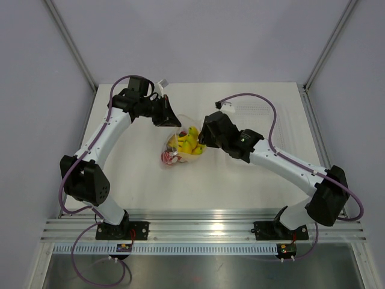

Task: Place the food in the zip-top bag and seal the zipper
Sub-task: Place the fake fruit in the zipper food storage bag, then adjust the zipper food storage bag at the center of the board.

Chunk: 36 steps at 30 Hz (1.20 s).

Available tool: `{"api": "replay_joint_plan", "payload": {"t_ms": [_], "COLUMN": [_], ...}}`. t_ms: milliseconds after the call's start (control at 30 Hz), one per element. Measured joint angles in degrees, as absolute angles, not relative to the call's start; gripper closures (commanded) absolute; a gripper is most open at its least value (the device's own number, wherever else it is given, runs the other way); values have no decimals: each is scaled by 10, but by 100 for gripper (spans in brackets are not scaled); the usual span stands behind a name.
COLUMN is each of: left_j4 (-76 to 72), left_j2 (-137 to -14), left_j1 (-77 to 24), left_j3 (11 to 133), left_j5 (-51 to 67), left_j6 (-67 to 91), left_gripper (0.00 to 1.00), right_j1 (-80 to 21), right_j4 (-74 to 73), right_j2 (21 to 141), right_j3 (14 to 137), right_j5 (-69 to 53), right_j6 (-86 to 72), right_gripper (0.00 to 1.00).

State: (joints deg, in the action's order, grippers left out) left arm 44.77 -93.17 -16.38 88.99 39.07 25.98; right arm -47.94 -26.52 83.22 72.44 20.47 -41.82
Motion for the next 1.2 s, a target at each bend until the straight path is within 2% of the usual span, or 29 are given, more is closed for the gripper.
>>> {"api": "replay_joint_plan", "payload": {"t_ms": [100,367,600,633,667,733,1000,1200], "left_j4": [448,448,448,448,447,446,445,468], "left_j2": [-932,-932,-932,-932,-932,-932,-931,-917], "left_j1": [-164,-164,-164,-164,-164,-164,-164,-164], "left_j3": [890,890,889,889,888,885,884,901], "left_j5": [391,390,391,391,391,391,391,388], "left_j6": [260,260,260,260,260,260,260,260], "left_gripper": [100,100,100,100,100,100,100,100], "right_j1": [-479,-466,-457,-457,-457,-457,-456,-455], "right_j4": [-270,-275,-275,-278,-278,-278,-292,-330], "right_j2": [850,863,865,868,872,882,901,875], "right_j3": [726,728,734,742,749,765,789,854], "right_j5": [199,198,198,198,198,199,202,200], "right_j6": [-419,-432,-441,-441,-440,-440,-440,-411], "right_gripper": [57,57,64,77,82,100,100,100]}}
